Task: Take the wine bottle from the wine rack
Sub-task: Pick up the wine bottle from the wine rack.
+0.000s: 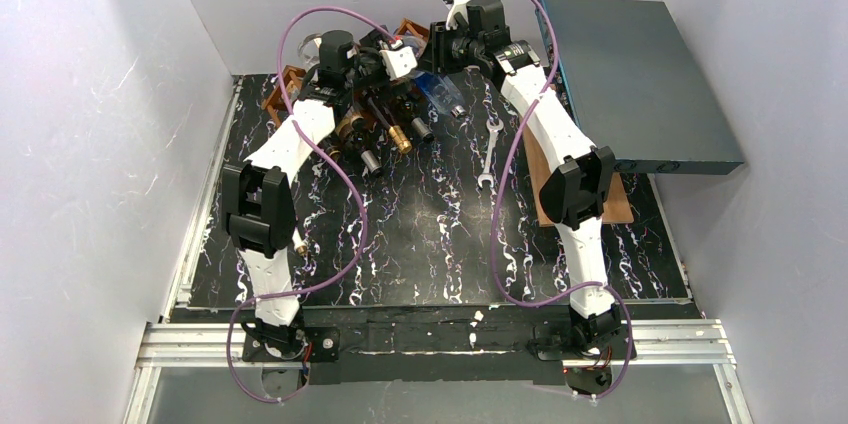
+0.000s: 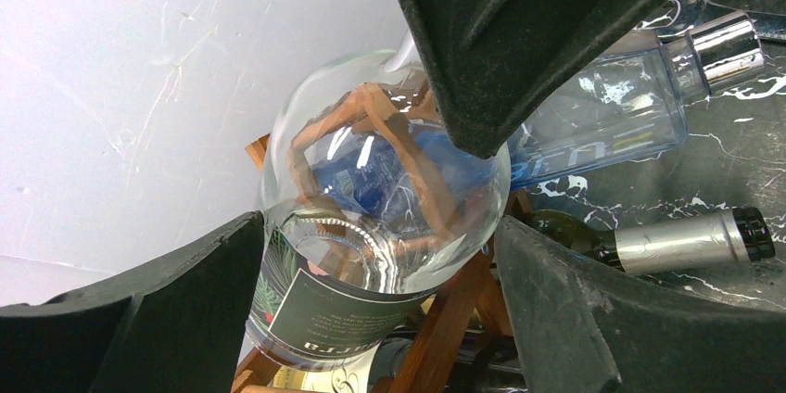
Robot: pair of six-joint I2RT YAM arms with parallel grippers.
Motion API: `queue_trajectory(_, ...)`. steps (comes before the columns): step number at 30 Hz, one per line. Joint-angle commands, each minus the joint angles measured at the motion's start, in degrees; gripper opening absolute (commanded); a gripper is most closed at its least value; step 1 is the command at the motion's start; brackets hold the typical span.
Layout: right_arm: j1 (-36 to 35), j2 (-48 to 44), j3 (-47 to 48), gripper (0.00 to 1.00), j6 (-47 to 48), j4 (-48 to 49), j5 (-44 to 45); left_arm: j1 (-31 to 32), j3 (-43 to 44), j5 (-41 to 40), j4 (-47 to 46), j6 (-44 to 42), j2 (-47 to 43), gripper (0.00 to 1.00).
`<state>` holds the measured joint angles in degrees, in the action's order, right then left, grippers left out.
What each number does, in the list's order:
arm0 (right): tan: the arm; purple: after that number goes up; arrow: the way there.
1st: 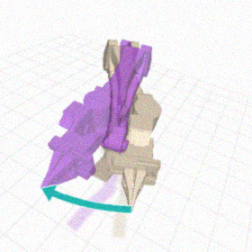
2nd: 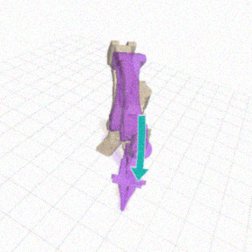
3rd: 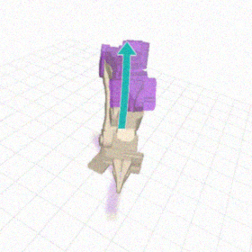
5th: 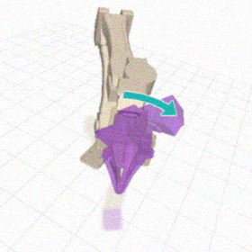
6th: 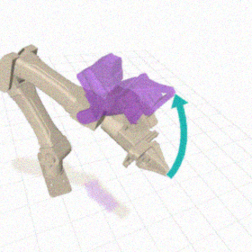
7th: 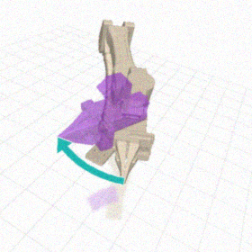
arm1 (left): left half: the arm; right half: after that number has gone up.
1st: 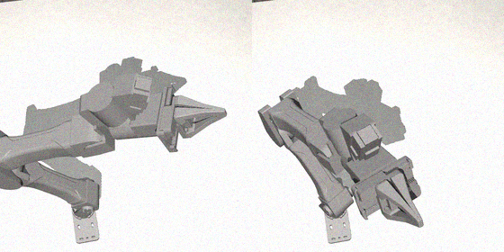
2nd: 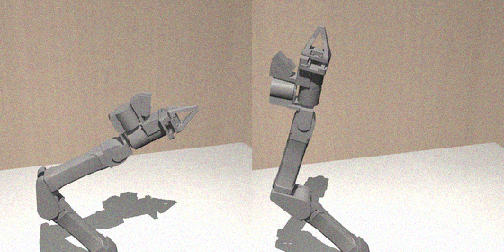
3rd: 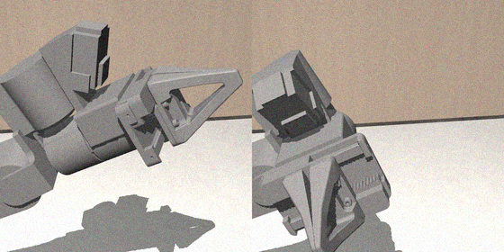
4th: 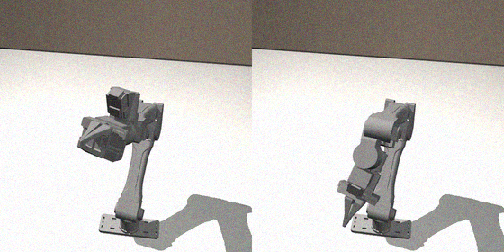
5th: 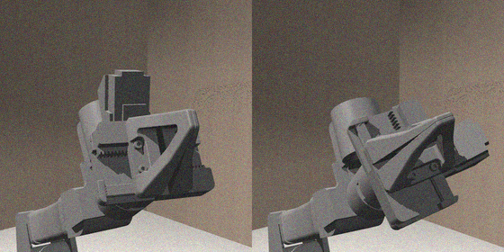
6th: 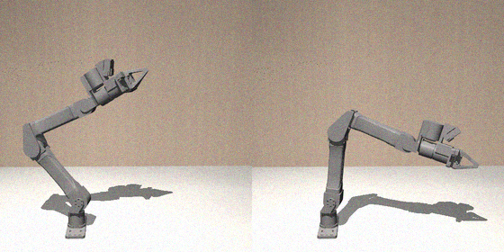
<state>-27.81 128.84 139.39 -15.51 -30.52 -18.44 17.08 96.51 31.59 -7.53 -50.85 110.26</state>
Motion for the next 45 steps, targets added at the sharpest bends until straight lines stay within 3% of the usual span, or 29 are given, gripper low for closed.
queue_trajectory(1, -1.3, -1.8, 4.1, 0.21, -0.9, 10.5, -7.2, 0.5, 1.3, 1.2, -0.1, 0.6, 0.8, 0.82)
queue_trajectory(6, -1.3, -1.8, 4.1, 0.33, -0.7, 10.5, -7.3, 0.5, 0.9, 0.7, -0.2, 1.2, 0.5, 0.75)
queue_trajectory(18, -1.3, -1.8, 3.7, 0.56, 0.0, 10.6, -7.0, 0.5, 1.0, 0.9, -0.5, 2.4, 0.8, 0.72)
queue_trajectory(32, -1.1, -1.8, 5.6, 0.62, 2.7, 9.1, -4.8, 0.5, 0.8, 0.8, -0.5, 3.0, 0.9, 0.71)
queue_trajectory(45, -0.3, -1.9, 6.4, 0.63, 5.4, 7.9, -2.3, 0.5, 1.1, 0.4, -0.6, 3.8, 1.1, 0.7)
